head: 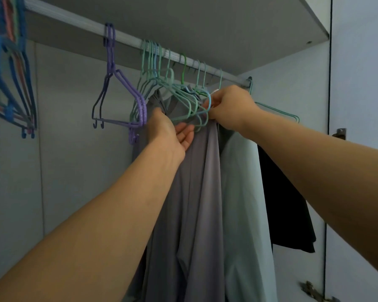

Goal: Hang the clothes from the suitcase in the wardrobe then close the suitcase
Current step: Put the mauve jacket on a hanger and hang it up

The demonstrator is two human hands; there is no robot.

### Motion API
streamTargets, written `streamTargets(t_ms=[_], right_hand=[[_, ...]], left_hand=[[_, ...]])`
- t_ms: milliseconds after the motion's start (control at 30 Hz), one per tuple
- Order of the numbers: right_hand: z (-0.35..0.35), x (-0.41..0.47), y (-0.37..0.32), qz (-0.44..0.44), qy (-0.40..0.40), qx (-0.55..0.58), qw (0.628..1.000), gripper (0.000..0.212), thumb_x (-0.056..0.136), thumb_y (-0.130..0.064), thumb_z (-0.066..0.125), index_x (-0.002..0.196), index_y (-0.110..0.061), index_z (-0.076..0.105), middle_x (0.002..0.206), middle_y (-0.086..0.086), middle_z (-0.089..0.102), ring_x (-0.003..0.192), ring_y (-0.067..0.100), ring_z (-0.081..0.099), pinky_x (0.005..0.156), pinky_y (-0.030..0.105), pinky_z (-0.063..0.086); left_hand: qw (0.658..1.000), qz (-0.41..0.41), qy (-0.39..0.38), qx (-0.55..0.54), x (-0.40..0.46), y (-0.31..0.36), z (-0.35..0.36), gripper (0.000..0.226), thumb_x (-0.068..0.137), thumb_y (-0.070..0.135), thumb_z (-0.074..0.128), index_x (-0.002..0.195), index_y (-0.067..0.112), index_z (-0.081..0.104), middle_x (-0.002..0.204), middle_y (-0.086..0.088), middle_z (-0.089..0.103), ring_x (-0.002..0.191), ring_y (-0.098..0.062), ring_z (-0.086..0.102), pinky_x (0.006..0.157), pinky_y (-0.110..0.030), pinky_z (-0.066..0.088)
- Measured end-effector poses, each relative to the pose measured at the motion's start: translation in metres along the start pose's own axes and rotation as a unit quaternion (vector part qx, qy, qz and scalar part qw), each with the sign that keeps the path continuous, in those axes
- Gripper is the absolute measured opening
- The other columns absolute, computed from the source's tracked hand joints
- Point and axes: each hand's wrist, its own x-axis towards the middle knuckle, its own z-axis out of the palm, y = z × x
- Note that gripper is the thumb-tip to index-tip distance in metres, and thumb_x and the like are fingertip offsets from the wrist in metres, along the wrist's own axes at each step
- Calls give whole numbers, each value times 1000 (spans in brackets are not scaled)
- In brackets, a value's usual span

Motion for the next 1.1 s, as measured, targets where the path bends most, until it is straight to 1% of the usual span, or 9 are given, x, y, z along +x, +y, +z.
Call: streamTargets(t_ms=[100, 267, 400, 500, 567, 667, 733, 867, 1100], right_hand=[[-1, -3, 1, 26, -11, 37, 999, 31, 94, -27, 58, 90, 1, 68, 64, 5, 50, 58, 16, 41, 60, 29, 39], [-3, -7, -2, 22, -36, 55, 998, 48, 85, -37, 66, 103, 7, 68, 68, 9, 50, 63, 18, 42, 65, 31, 40], [-3, -5, -13, -4, -68, -77, 995, 41, 89, -35, 61, 99, 3, 69, 75, 8, 48, 74, 20, 42, 66, 30, 36], [0, -1, -15, 43, -44, -108, 992, 31, 93, -18, 50, 64, -8, 57, 49, 2, 49, 57, 16, 39, 51, 24, 34], [0, 2, -12, 107, -45, 41, 992, 31, 91, -10, 50, 60, -13, 46, 40, -1, 50, 50, 13, 45, 40, 19, 39], [-6, 5, -16, 144, -43, 235, 960, 18, 92, -3, 51, 75, -9, 51, 73, 7, 57, 52, 12, 57, 42, 16, 47], [-9, 4, -22, 139, -69, 303, 940, 15, 98, -5, 45, 85, -6, 52, 69, 8, 56, 39, 7, 54, 38, 16, 44], [-8, 3, -25, 151, -69, 325, 931, 33, 102, -26, 38, 80, -8, 56, 55, 0, 46, 38, 8, 44, 41, 18, 38], [-9, 2, -21, 167, -29, 406, 898, 30, 99, -5, 36, 75, -4, 54, 57, 7, 49, 43, 14, 49, 43, 20, 41]], left_hand=[[1000, -3, 14, 16, -1, -2, 5, 44, 98, 40, 36, 121, 8, 56, 84, -8, 59, 68, -18, 59, 63, -26, 51], [999, -5, -1, 52, -6, -4, 11, 26, 95, 26, 48, 109, 10, 62, 71, -5, 59, 59, -13, 57, 52, -19, 48], [998, 11, -2, 67, 2, -3, 11, 15, 89, 11, 56, 103, 11, 62, 62, 0, 57, 37, -5, 54, 41, -11, 42], [998, 19, 10, 65, 7, -4, 9, 13, 90, 8, 51, 98, 11, 61, 50, 2, 55, 28, -3, 48, 35, -9, 35], [997, 33, 18, 71, 9, -5, 5, 13, 90, 6, 48, 89, 11, 60, 52, 1, 54, 27, -3, 44, 34, -8, 30], [995, 47, 28, 85, 10, -5, 1, 18, 89, 6, 47, 76, 13, 56, 59, 1, 53, 28, -2, 41, 35, -9, 26], [994, 52, 36, 88, 10, -6, 0, 20, 88, 6, 46, 73, 13, 56, 58, 1, 54, 29, -2, 40, 35, -10, 26], [994, 59, 42, 83, 9, -9, 1, 23, 90, 6, 44, 73, 12, 57, 56, 1, 53, 28, -3, 40, 36, -11, 26], [995, 63, 37, 62, 8, -14, -1, 25, 88, 3, 42, 73, 13, 60, 48, 2, 56, 34, -4, 40, 35, -13, 27]])
